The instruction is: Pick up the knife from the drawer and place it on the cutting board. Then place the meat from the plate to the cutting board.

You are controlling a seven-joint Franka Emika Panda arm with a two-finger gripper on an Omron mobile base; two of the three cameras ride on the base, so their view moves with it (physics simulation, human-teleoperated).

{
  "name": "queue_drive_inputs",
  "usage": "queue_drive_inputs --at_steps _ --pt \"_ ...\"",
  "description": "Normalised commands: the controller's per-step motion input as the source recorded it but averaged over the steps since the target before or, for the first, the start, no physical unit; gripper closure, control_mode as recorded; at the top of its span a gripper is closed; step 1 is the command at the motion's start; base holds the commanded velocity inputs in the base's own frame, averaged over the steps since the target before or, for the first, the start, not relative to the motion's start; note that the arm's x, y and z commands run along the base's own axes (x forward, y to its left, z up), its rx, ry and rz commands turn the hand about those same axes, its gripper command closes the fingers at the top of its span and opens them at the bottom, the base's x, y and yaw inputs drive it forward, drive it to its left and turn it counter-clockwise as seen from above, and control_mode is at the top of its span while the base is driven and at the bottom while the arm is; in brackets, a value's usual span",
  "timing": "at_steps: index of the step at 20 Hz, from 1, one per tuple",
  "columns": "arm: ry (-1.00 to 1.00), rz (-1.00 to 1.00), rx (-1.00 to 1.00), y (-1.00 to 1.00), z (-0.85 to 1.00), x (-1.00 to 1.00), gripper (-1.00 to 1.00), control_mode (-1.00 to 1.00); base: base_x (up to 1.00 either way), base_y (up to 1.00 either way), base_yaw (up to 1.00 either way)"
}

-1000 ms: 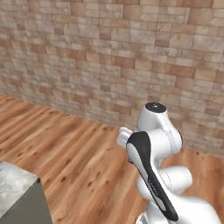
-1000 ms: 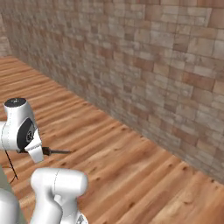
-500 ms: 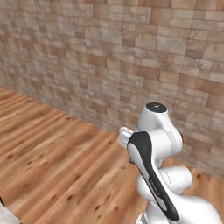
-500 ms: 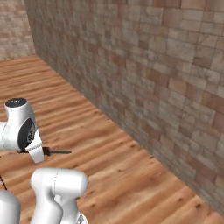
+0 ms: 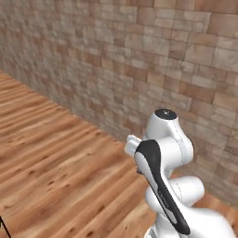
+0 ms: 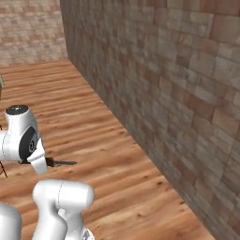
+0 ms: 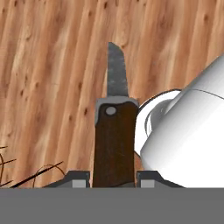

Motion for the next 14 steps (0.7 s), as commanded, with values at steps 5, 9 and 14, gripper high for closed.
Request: queue_drive_inputs --at_steps 5,9,14 --pt "0.00 0.00 0.00 0.00 0.00 0.00 1.00 1.00 1.00 0.00 0.36" --pt "0.00 0.00 0.00 0.00 0.00 0.00 1.00 1.00 1.00 -0.05 0.40" --pt "0.00 0.00 0.00 0.00 0.00 0.00 1.00 1.00 1.00 -0.02 0.40"
